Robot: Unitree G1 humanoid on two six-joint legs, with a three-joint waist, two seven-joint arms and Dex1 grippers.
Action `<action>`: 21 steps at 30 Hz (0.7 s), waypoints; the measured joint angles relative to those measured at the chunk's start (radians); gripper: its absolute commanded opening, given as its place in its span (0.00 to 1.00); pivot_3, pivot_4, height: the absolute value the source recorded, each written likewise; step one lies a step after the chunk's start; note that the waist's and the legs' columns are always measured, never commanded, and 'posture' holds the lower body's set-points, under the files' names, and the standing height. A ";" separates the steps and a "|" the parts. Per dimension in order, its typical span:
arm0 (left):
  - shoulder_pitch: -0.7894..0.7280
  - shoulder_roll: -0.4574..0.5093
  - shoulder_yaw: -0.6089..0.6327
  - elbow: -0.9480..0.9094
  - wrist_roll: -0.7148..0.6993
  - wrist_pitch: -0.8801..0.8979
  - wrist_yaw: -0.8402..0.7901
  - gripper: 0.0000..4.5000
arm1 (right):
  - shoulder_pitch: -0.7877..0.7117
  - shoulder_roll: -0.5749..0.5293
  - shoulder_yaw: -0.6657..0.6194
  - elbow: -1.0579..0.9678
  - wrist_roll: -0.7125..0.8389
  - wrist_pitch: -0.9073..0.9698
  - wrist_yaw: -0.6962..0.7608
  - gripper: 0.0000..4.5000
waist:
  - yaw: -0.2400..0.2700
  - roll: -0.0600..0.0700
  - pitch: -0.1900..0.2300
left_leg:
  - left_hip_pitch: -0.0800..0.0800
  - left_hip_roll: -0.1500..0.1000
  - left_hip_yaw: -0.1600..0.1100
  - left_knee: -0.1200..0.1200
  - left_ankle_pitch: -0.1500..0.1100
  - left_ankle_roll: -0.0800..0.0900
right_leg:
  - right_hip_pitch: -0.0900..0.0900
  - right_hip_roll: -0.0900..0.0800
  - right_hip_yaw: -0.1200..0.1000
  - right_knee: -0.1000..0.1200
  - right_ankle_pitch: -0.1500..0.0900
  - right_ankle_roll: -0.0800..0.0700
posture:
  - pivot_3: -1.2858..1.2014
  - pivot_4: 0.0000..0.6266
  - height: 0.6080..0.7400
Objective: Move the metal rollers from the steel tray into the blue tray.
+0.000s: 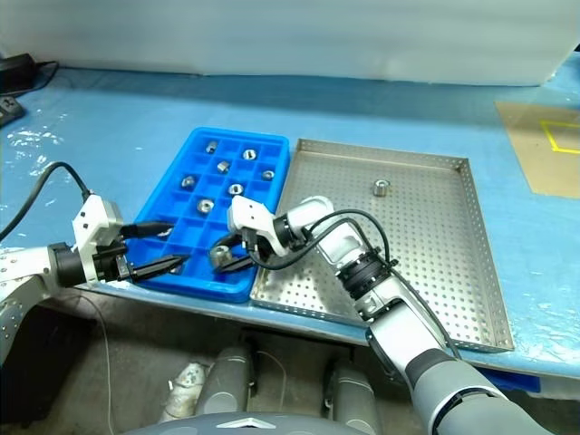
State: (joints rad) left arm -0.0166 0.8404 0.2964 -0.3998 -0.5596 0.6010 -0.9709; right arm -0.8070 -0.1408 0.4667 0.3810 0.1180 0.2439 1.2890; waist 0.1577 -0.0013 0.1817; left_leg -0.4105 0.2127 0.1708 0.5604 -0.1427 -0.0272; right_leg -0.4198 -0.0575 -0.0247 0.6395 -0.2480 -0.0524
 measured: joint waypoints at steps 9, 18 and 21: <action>-0.095 -0.002 -0.075 0.057 -0.001 -0.009 -0.009 0.91 | 0.004 -0.034 -0.023 -0.002 -0.020 0.009 -0.065 0.85 | -0.004 0.000 0.000 | 0.000 0.000 0.001 0.000 0.002 -0.003 | 0.000 0.001 0.000 0.001 0.000 0.000 | 0.60 0.24 1.00; -0.314 -0.093 -0.247 0.232 0.045 -0.080 -0.070 0.91 | 0.018 -0.105 -0.239 -0.047 0.030 0.097 -0.248 0.85 | -0.014 0.000 0.000 | 0.001 -0.004 0.002 0.002 0.004 -0.007 | 0.000 0.001 0.001 0.003 0.001 0.000 | 0.53 0.24 1.00; -0.395 -0.142 -0.306 0.315 0.075 -0.118 -0.094 0.91 | 0.027 -0.126 -0.335 -0.038 0.043 0.105 -0.359 0.85 | -0.028 -0.001 -0.001 | 0.001 -0.005 0.002 0.002 0.004 -0.007 | 0.001 0.001 0.001 0.003 0.001 0.001 | 0.50 0.24 1.00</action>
State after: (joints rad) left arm -0.4121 0.6984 -0.0092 -0.0852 -0.4842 0.4831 -1.0653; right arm -0.7803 -0.2665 0.1316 0.3426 0.1613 0.3490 0.9298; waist 0.1295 -0.0020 0.1810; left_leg -0.4098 0.2076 0.1724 0.5626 -0.1383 -0.0341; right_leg -0.4192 -0.0563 -0.0233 0.6425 -0.2469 -0.0511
